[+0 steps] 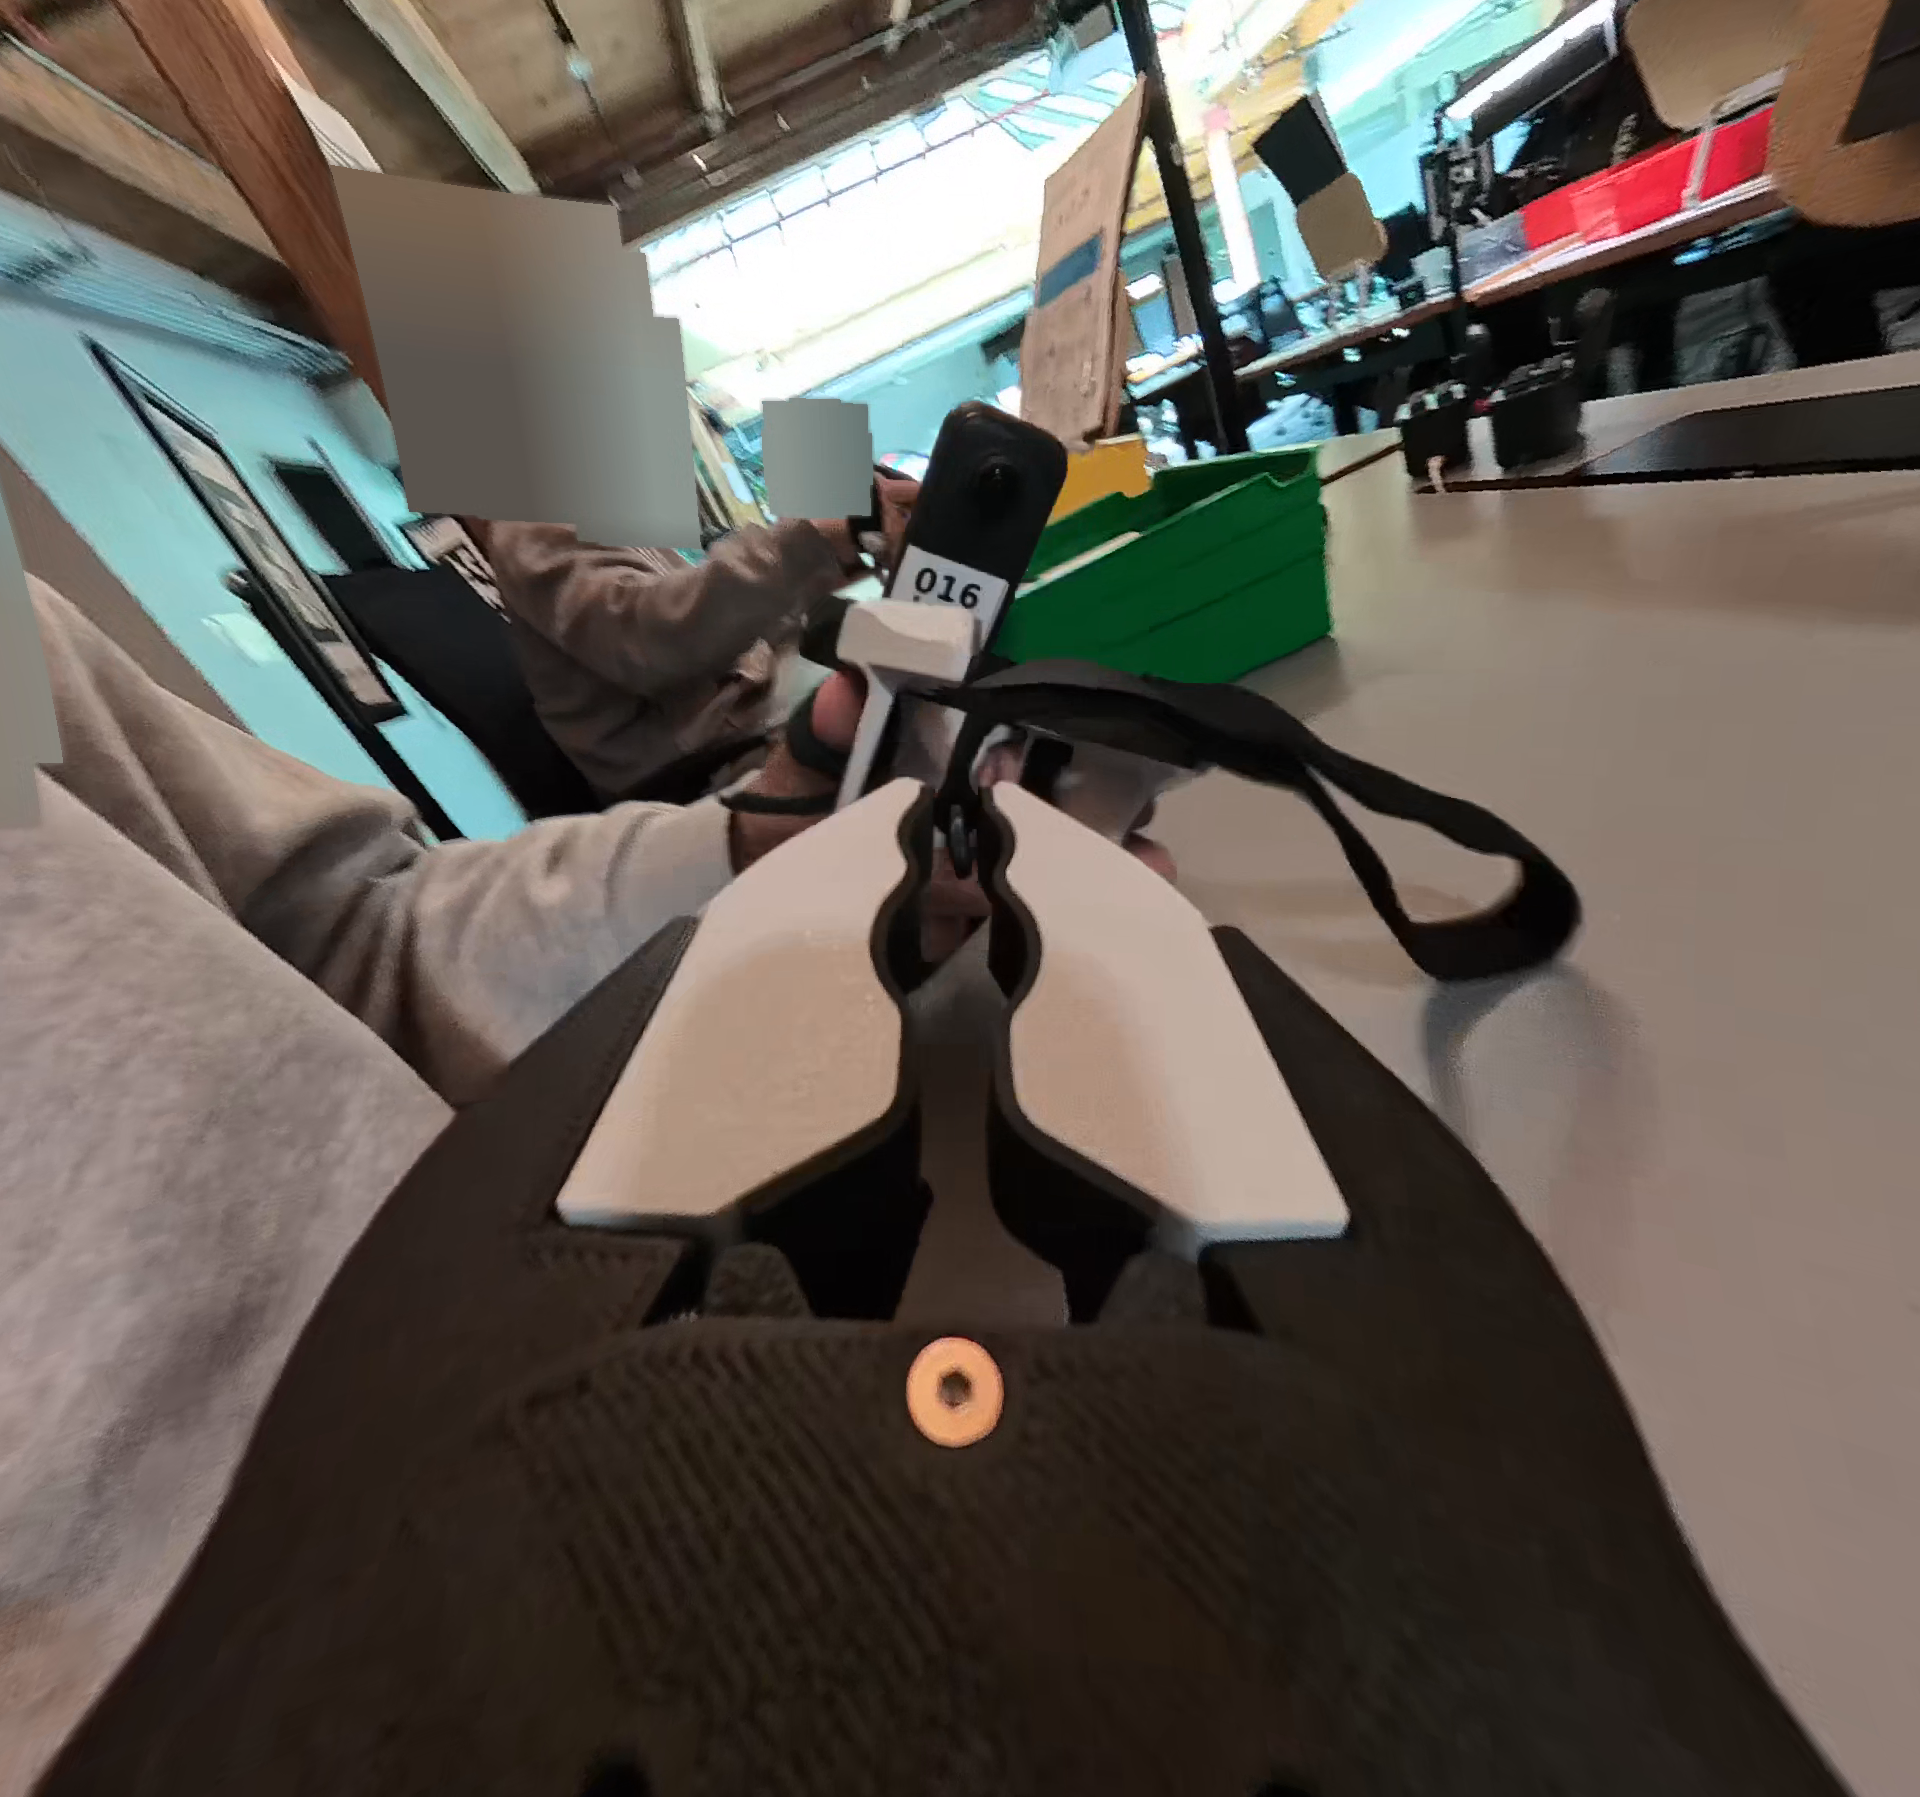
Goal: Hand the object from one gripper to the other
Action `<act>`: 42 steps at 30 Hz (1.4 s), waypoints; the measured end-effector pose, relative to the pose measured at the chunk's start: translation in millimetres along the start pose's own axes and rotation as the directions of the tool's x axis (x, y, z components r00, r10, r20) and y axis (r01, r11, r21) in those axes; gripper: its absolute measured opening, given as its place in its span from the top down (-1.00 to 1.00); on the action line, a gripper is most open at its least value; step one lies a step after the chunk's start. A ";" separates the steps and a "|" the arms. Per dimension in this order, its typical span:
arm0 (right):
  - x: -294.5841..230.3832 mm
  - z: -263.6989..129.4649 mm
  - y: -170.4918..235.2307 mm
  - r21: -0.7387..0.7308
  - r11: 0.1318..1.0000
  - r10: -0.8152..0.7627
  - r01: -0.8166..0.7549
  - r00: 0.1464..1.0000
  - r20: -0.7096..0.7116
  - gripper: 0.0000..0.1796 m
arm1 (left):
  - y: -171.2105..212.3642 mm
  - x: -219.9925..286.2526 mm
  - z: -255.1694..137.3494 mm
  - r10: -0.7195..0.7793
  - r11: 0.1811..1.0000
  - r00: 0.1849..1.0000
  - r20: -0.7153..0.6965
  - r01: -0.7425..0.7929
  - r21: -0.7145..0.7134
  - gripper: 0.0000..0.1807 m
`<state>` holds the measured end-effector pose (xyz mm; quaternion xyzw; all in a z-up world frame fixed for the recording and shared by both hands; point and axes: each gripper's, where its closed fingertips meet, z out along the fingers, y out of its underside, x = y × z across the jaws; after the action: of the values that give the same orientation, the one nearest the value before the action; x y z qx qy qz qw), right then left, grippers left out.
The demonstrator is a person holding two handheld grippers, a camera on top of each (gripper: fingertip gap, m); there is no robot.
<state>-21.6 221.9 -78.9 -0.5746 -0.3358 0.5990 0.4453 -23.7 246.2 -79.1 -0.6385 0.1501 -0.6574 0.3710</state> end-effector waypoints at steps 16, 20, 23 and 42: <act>-27.7 -13.7 -22.2 -0.015 0.862 0.462 -0.507 0.772 0.437 0.91 | 14.5 -30.5 -5.0 0.764 0.645 0.575 0.294 -0.674 -0.359 0.38; -33.6 -9.6 -16.3 -0.047 0.878 0.448 -0.476 0.784 0.430 0.91 | 16.9 -20.5 -3.2 0.790 0.613 0.558 0.254 -0.707 -0.353 0.87; -29.8 -8.8 -17.5 -0.019 0.882 0.437 -0.472 0.800 0.411 0.75 | 17.6 -18.4 -2.9 0.782 0.623 0.575 0.241 -0.699 -0.351 0.93; 1.3 11.2 30.2 -0.178 0.983 -0.042 0.040 0.999 -0.009 0.30 | -5.6 19.1 -9.6 0.254 0.967 0.967 -0.016 -0.254 -0.013 0.95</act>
<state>-37.1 212.9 -105.8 -0.6086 -0.3968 0.5538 0.4067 -32.8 234.4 -62.8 -0.6119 0.2382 -0.6080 0.4464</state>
